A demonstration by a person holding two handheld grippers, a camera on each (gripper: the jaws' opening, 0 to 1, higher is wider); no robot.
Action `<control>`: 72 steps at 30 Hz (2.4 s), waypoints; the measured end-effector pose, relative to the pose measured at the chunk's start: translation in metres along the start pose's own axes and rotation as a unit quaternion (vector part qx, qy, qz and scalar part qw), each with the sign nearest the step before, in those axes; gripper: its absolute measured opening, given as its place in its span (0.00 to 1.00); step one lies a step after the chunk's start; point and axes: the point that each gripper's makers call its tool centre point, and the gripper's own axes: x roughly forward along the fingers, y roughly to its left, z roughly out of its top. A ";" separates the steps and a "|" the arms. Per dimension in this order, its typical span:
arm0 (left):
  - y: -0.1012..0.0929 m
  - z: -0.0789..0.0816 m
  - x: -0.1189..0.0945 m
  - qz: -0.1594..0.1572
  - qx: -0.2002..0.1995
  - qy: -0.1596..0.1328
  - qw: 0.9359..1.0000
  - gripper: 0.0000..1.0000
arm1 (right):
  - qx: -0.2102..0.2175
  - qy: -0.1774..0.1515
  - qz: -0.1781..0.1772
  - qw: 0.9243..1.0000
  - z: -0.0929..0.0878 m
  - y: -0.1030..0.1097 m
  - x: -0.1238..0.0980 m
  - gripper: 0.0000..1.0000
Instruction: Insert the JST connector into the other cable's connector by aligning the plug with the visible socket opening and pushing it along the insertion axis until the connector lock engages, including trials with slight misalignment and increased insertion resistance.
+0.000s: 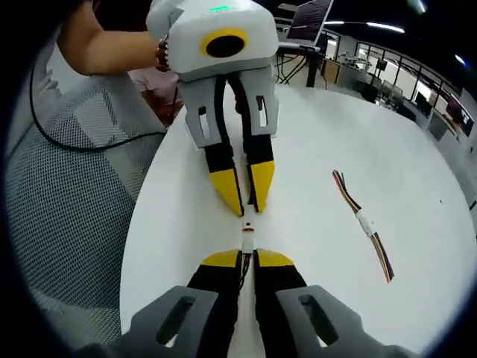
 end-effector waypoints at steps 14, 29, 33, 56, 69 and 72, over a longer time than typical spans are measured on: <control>0.001 0.007 0.000 0.008 0.025 0.005 1.000 0.01 | -0.012 0.017 -0.006 1.000 -0.002 0.000 0.002 0.03; -0.004 0.013 0.002 0.010 0.067 0.015 0.998 0.00 | -0.006 0.045 -0.004 0.999 -0.006 -0.001 0.001 0.03; -0.004 0.015 0.001 0.010 0.077 0.014 0.997 0.00 | -0.011 0.046 0.002 0.999 -0.004 -0.001 -0.001 0.03; -0.003 0.003 0.000 0.005 0.049 0.020 0.999 0.00 | -0.004 0.046 0.017 0.999 -0.004 0.001 0.001 0.03; -0.003 0.015 -0.005 0.004 0.036 -0.003 0.999 0.00 | -0.013 0.053 0.016 0.998 0.001 0.000 0.001 0.03; -0.001 0.012 -0.003 0.007 0.038 0.003 0.999 0.00 | -0.016 0.056 0.012 0.998 0.001 -0.001 0.001 0.03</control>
